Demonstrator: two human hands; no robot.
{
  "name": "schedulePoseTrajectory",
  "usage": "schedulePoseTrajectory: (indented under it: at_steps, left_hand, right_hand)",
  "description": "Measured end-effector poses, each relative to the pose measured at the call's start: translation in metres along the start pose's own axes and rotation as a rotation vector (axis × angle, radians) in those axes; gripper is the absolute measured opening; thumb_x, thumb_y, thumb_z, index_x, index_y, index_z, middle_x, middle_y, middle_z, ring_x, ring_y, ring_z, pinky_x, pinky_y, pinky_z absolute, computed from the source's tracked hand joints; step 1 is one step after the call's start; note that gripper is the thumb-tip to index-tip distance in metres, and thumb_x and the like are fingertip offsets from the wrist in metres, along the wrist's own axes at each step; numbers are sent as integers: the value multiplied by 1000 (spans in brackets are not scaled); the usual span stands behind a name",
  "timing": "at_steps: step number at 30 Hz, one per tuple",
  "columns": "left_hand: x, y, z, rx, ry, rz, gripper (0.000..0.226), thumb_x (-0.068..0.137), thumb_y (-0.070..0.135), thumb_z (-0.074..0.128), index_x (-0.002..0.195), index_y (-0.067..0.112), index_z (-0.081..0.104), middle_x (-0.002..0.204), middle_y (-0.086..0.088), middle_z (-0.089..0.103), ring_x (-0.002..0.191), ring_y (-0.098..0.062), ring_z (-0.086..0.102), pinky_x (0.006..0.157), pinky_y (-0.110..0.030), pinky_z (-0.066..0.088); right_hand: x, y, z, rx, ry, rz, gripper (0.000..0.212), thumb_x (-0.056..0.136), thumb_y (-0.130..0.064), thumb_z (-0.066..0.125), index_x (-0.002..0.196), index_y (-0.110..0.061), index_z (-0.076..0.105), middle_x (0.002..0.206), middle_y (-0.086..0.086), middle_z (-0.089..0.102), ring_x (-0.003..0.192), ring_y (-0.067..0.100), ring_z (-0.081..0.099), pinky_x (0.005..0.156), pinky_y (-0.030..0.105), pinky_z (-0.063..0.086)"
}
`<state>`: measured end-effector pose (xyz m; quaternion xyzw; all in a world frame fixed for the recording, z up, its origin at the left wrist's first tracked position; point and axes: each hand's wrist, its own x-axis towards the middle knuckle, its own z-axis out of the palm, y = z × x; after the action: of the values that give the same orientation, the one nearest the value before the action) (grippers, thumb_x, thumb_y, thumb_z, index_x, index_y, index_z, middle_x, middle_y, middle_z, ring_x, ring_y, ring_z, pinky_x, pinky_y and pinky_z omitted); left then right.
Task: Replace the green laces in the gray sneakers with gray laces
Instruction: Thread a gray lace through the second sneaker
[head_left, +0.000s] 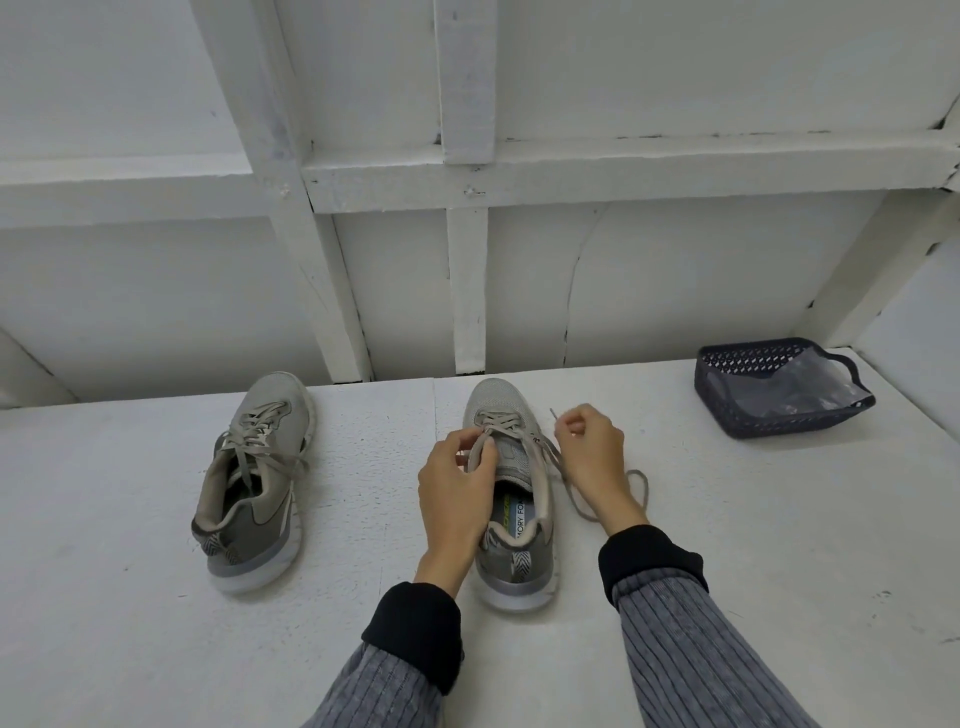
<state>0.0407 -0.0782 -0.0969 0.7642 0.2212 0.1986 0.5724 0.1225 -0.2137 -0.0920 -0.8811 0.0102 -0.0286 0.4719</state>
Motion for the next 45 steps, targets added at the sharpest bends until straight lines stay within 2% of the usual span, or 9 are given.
schedulePoseTrajectory:
  at_steps: [2, 4, 8, 12, 22, 30, 36, 41, 45]
  left_hand:
    - [1, 1, -1, -3, 10, -19, 12, 94, 35, 60, 98, 30, 70, 92, 18, 69, 88, 1, 61, 70, -16, 46]
    - [3, 0, -2, -12, 9, -66, 14, 95, 36, 58, 93, 29, 70, 86, 16, 69, 85, 0, 62, 69, -18, 45]
    - [14, -10, -10, -87, -33, -150, 16, 95, 29, 57, 97, 28, 72, 90, 11, 73, 90, -8, 66, 82, -30, 53]
    - [19, -13, -15, -117, -98, -141, 18, 96, 26, 56, 101, 33, 72, 93, 10, 73, 89, -5, 67, 83, -30, 55]
    - [23, -16, -17, -56, -121, -146, 18, 96, 29, 57, 88, 24, 72, 86, 9, 72, 91, -16, 67, 83, -37, 53]
    - [25, -16, -19, -35, -173, -110, 15, 89, 47, 60, 90, 37, 71, 90, 19, 72, 87, -2, 66, 88, -40, 55]
    - [29, -3, -19, -303, -198, -230, 23, 98, 32, 57, 90, 20, 74, 89, 0, 75, 85, -16, 70, 68, -25, 56]
    - [40, -8, -17, -305, -240, -265, 14, 95, 21, 63, 90, 11, 72, 97, -11, 72, 91, -22, 66, 84, -38, 54]
    - [45, -14, -17, -470, -93, -341, 27, 106, 18, 41, 92, 4, 60, 101, -8, 67, 99, -20, 65, 95, -34, 50]
  right_hand:
    - [0, -22, -4, 135, -34, -95, 10, 91, -12, 60, 88, -18, 67, 84, -5, 66, 79, 3, 59, 69, 10, 45]
    - [-1, -38, -4, 122, -82, -180, 8, 89, -11, 64, 89, -15, 71, 81, -6, 67, 76, -3, 58, 66, 2, 41]
    - [-6, -45, 6, -15, -225, -236, 8, 88, -14, 68, 89, -15, 75, 81, -5, 69, 75, 2, 60, 70, 11, 43]
    - [-8, -39, 21, -157, -267, -243, 10, 89, -16, 65, 92, -18, 75, 95, 4, 71, 95, 17, 62, 85, 31, 51]
    - [-16, -42, 26, -340, -252, -327, 12, 91, -27, 61, 98, -25, 72, 100, 3, 59, 98, 17, 53, 75, 26, 44]
    - [-21, -46, 26, -453, -152, -496, 20, 95, -26, 55, 101, -16, 72, 102, -2, 67, 102, 18, 46, 81, 29, 40]
    - [-21, -42, 29, -239, -177, -412, 10, 93, -23, 60, 98, -22, 69, 96, -5, 61, 97, 14, 48, 84, 29, 45]
    - [-22, -36, 30, -117, -179, -290, 17, 88, -23, 65, 99, -31, 54, 97, -5, 50, 98, 19, 53, 88, 32, 47]
    - [-28, -28, 27, -58, -68, -235, 22, 87, -18, 63, 105, -28, 56, 100, -4, 50, 102, 17, 43, 83, 28, 37]
